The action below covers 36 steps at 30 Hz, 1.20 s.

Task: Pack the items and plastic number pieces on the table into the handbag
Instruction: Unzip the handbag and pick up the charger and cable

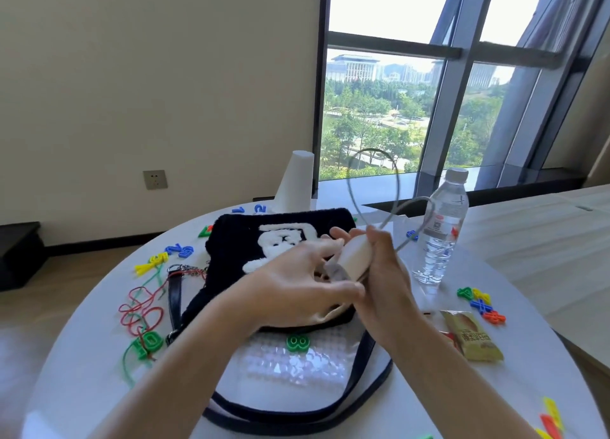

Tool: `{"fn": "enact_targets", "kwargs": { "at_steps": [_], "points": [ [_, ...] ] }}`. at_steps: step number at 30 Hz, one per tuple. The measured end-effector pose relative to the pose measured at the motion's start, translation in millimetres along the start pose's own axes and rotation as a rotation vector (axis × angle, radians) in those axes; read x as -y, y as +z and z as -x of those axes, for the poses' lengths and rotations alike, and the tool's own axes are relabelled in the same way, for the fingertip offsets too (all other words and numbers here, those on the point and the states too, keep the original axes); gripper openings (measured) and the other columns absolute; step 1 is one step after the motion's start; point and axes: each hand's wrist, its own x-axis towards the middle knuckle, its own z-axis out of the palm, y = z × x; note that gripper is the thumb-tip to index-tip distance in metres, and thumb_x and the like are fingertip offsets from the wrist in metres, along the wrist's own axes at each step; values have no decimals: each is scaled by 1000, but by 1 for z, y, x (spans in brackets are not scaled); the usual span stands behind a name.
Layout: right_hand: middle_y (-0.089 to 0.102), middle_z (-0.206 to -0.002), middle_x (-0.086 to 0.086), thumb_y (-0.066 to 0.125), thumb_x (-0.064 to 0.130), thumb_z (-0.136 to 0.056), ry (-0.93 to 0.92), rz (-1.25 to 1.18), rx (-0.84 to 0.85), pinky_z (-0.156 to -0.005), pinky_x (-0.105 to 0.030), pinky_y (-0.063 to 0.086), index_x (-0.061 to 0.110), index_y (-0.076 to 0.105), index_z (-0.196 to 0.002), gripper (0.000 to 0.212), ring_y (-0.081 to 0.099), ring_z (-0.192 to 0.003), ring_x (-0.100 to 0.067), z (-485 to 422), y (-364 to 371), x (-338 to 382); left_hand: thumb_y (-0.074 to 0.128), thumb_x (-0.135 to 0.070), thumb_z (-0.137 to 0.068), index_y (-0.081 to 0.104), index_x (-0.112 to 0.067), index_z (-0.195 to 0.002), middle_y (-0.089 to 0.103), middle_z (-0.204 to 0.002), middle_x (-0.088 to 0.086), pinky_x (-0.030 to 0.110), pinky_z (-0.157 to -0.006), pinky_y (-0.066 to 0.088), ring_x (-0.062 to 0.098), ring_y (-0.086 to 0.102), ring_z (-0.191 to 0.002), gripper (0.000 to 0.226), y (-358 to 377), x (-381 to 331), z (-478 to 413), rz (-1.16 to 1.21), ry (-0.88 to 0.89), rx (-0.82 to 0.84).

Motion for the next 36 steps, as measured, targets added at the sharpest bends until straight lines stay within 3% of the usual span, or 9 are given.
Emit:
{"fn": "enact_targets", "kwargs": {
  "at_steps": [4, 7, 10, 14, 21, 25, 28, 32, 36],
  "points": [
    [65, -83, -10, 58, 28, -95, 42, -214, -90, -66, -37, 56, 9, 54, -105, 22, 66, -70, -20, -12, -16, 11, 57, -12, -90, 67, -35, -92, 68, -106, -11, 26, -89, 49, 4, 63, -103, 25, -32, 17, 4, -312, -6, -272],
    [51, -71, -5, 59, 25, -89, 59, -214, -74, -60, -30, 50, 11, 52, -97, 17, 53, -58, -16, -18, -29, 21, 53, -8, -89, 71, -34, -83, 59, -109, -6, 25, -85, 48, 11, 59, -101, 31, -46, 56, 10, -588, -224, -48],
    [47, -71, -3, 65, 12, -81, 38, -78, 39, -60, -28, 47, 14, 49, -94, 20, 49, -57, -14, -17, -32, 28, 64, -30, -92, 74, -39, -95, 50, -115, -8, 28, -93, 44, 11, 49, -113, 14, -45, 87, 12, -746, -286, 89],
    [57, -79, -6, 57, 4, -71, -17, 82, 251, -64, -32, 51, 16, 53, -115, 46, 55, -63, -16, -15, -29, 25, 57, -39, -94, 64, -36, -121, 52, -121, -8, 27, -79, 41, 15, 52, -116, 28, -35, 108, 7, -873, -281, -23],
    [58, -98, -15, 54, -8, -70, -177, 398, 597, -67, -34, 51, 18, 60, -115, 52, 56, -86, -28, 2, -4, -2, 64, -21, -86, 63, -23, -115, 55, -101, -7, 37, -81, 51, 18, 60, -95, 29, -37, 108, -3, -656, -20, -522],
    [58, -92, -15, 54, -21, -74, -189, 624, 729, -63, -25, 50, 3, 55, -120, 52, 58, -78, -19, -6, 21, -22, 62, -1, -72, 62, -17, -117, 57, -110, -4, 34, -90, 49, 20, 56, -104, 48, -39, 106, -11, -535, 108, -572],
    [58, -79, -6, 52, -29, -75, -286, 799, 678, -59, -21, 46, 2, 59, -112, 49, 54, -65, -11, -18, 27, -34, 53, 4, -62, 57, -29, -88, 59, -100, -2, 33, -89, 48, 23, 56, -103, 42, -42, 97, -8, -437, 196, -542],
    [64, -78, 4, 63, -8, -72, -405, 1025, 555, -67, -28, 48, 20, 64, -98, 39, 60, -71, -9, -49, 21, -51, 50, 2, -59, 65, -18, -99, 58, -110, -1, 34, -92, 47, 21, 55, -105, 48, -45, 96, -9, -425, 243, -538],
    [70, -96, 16, 66, 15, -83, -434, 1235, 529, -83, -24, 51, 30, 65, -111, 32, 65, -95, -1, -73, 32, -65, 50, 7, -61, 62, -16, -104, 54, -107, -3, 32, -89, 47, 20, 53, -100, 50, -50, 96, -8, -399, 217, -571]
  ]
}}
